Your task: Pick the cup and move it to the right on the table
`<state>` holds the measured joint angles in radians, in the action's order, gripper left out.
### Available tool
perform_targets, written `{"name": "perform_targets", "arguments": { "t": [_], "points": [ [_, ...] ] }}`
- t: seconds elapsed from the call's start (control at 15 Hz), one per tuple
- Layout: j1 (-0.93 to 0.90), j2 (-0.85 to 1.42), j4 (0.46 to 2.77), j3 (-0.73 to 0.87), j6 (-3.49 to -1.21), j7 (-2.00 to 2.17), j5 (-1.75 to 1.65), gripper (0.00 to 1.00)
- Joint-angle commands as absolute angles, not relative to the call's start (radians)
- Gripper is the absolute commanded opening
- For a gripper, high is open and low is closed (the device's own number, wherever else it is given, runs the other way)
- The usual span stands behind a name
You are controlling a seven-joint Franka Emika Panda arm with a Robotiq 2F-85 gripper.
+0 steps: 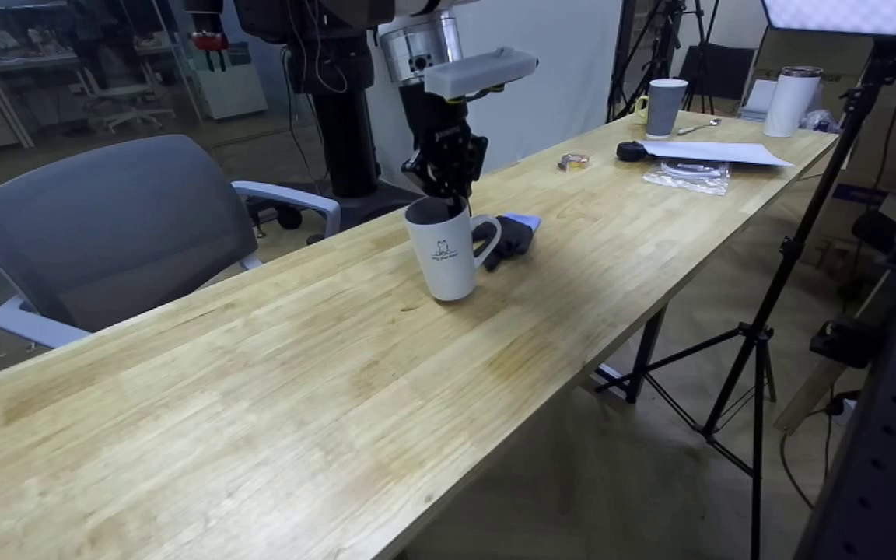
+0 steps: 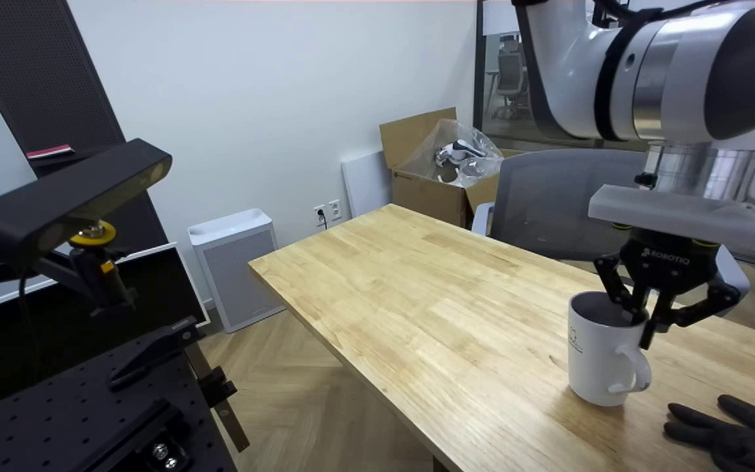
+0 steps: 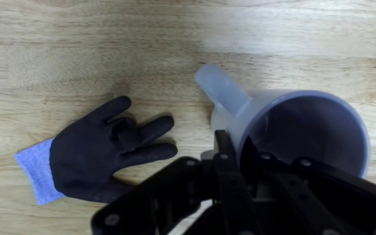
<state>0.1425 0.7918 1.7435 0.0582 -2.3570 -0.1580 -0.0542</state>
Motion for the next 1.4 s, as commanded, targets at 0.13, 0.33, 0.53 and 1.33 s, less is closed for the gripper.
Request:
{"name": "perform_targets", "arguments": {
  "t": [0.13,0.33,0.53,1.33],
  "points": [
    [0.161,0.741,1.786,0.071,-2.349,-0.167,-0.060,0.03],
    [0.171,0.724,1.816,0.078,-2.360,-0.176,-0.062,0.03],
    [0.178,0.706,1.851,0.080,-2.374,-0.185,-0.062,0.03],
    [0.211,0.635,2.011,0.032,-2.498,-0.259,-0.028,0.03]
  ]
}}
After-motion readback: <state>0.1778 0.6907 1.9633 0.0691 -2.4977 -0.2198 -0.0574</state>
